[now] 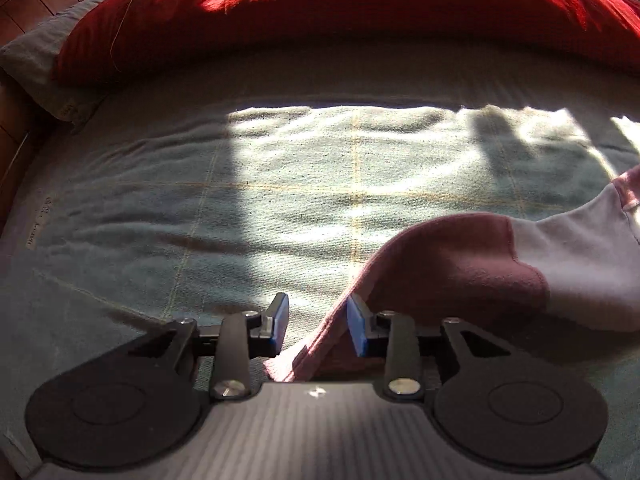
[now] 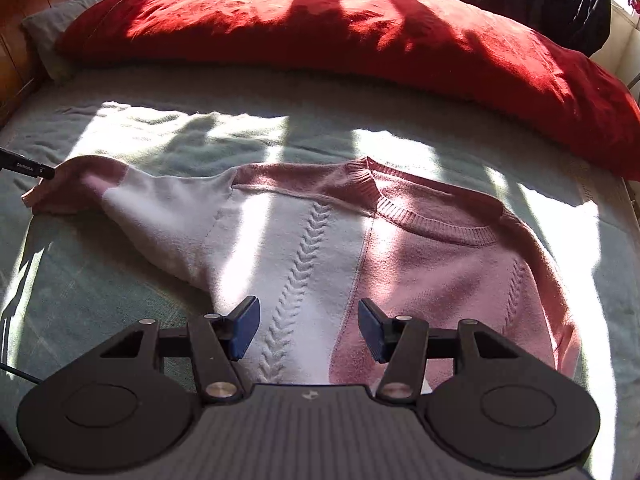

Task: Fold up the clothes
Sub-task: 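Pull the held sleeve outward from the sweater body with the left tool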

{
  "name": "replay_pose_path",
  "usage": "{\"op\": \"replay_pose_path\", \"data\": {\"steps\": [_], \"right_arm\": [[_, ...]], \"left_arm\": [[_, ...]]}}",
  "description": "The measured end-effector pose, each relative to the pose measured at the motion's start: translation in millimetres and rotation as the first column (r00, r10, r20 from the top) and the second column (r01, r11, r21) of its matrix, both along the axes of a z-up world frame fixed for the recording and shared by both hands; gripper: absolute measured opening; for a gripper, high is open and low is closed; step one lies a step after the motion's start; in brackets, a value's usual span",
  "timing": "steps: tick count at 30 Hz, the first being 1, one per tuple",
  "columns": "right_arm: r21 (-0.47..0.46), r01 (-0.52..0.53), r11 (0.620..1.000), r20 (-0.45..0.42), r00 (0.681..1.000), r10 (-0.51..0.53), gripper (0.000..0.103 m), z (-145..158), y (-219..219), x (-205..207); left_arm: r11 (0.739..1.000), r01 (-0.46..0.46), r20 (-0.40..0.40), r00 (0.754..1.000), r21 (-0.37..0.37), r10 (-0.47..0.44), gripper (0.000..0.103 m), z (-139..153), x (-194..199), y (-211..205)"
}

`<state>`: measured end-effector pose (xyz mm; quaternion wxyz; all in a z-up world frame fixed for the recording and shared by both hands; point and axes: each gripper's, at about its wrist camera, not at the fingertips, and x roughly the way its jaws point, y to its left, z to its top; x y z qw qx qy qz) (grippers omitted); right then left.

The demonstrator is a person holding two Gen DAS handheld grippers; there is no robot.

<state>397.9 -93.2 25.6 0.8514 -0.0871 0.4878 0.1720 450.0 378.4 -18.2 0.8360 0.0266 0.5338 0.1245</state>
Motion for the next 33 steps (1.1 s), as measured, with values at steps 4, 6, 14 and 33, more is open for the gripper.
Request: {"op": "replay_pose_path", "data": {"steps": [4, 6, 14, 33], "right_arm": [[0.006, -0.023, 1.0, 0.0, 1.0, 0.023, 0.06, -2.0, 9.7, 2.7], [0.009, -0.027, 1.0, -0.004, 1.0, 0.027, 0.06, -3.8, 13.3, 4.0], [0.005, -0.043, 0.999, -0.031, 0.999, 0.043, 0.06, -13.0, 22.5, 7.3], [0.015, -0.02, 1.0, -0.027, 0.999, 0.02, 0.061, -12.2, 18.0, 5.9]], "left_arm": [[0.98, -0.172, 0.005, 0.985, -0.104, 0.173, 0.04, -15.3, -28.2, 27.8], [0.951, -0.254, 0.003, 0.966, -0.178, 0.258, 0.041, -27.7, -40.3, 39.0], [0.913, -0.307, 0.1, 0.934, -0.267, 0.343, 0.045, -60.0, -24.1, 44.2], [0.948, -0.311, 0.04, 0.949, -0.069, 0.314, 0.019, 6.4, -24.7, 60.4]]}}
